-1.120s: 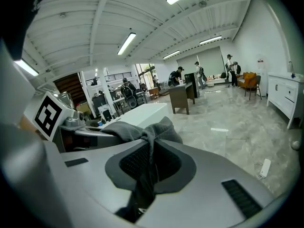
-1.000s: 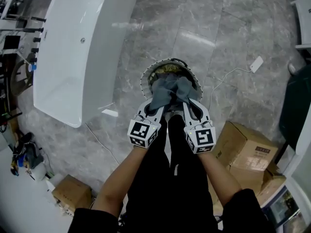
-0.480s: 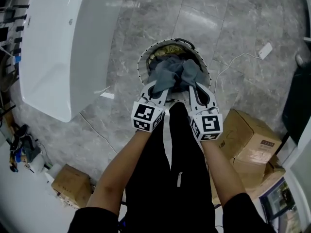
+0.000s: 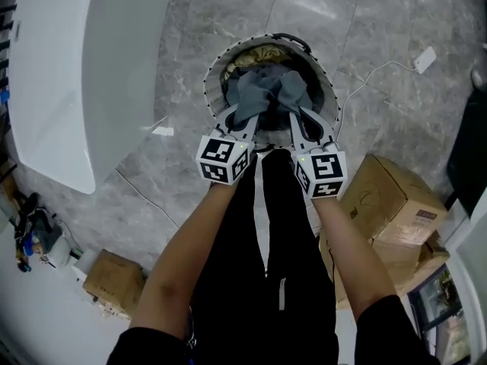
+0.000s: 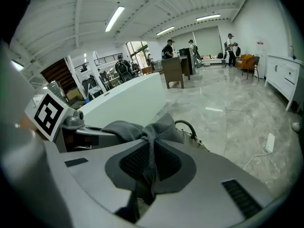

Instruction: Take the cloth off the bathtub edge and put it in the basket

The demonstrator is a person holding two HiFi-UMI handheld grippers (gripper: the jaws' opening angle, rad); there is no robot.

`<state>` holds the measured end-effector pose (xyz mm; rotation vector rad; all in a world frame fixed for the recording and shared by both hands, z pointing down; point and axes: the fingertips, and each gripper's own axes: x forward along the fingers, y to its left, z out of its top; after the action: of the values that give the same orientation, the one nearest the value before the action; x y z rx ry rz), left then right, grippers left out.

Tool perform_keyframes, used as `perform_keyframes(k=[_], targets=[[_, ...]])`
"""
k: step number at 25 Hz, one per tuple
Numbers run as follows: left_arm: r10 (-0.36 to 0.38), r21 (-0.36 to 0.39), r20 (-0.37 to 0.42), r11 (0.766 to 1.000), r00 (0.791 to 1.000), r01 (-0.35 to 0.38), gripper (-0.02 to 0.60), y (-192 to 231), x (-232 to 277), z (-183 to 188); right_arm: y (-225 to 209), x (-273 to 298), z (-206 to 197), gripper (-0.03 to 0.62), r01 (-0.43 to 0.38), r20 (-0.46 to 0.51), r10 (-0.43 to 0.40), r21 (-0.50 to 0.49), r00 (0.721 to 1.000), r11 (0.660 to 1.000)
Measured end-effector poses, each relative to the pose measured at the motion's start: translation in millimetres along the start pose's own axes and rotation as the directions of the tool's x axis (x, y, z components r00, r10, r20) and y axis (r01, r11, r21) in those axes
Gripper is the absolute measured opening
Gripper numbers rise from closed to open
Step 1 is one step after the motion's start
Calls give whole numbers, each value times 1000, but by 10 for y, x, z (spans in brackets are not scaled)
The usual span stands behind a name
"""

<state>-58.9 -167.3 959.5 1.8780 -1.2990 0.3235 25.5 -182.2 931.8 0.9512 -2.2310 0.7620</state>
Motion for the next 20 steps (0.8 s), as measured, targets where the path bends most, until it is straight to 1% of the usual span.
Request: perform_keyframes(k=[2,4,9,12,14,16,18,20], targets=[[6,44,-33,999,999,-5,43,84,102,-119,-77,114,-143,41,7,-28,-7,22,1000,1000],[16,72,-65,997,998,-11,43,164,205,-225,-151,220,-281,41,18,-52,-16,37,998,999],[23,53,-133,998,991,-16,43,334,402,-435,-214,446,-556,41,14,-112,-8,50,994,999],[13,47,-170,999,985,-5,44,413,516,-542,-254,586,-693,41,10,-156,-2,50,988,999],[11,42,-187,999,982,-3,46,475,578,-597,-310,663,-762,41,18,-181,-9,45,983,999],[13,54,-209,999,978,-1,52,518,632,-642,-389,716,-829,41,33,-206,-21,53,978,998],[10,77,-232,997,973,8,77,535,681,-683,-465,750,-886,43,45,-226,-27,75,974,996],[13,80,-252,997,968,8,127,567,711,-721,-507,767,-925,57,47,-239,-24,91,971,995]])
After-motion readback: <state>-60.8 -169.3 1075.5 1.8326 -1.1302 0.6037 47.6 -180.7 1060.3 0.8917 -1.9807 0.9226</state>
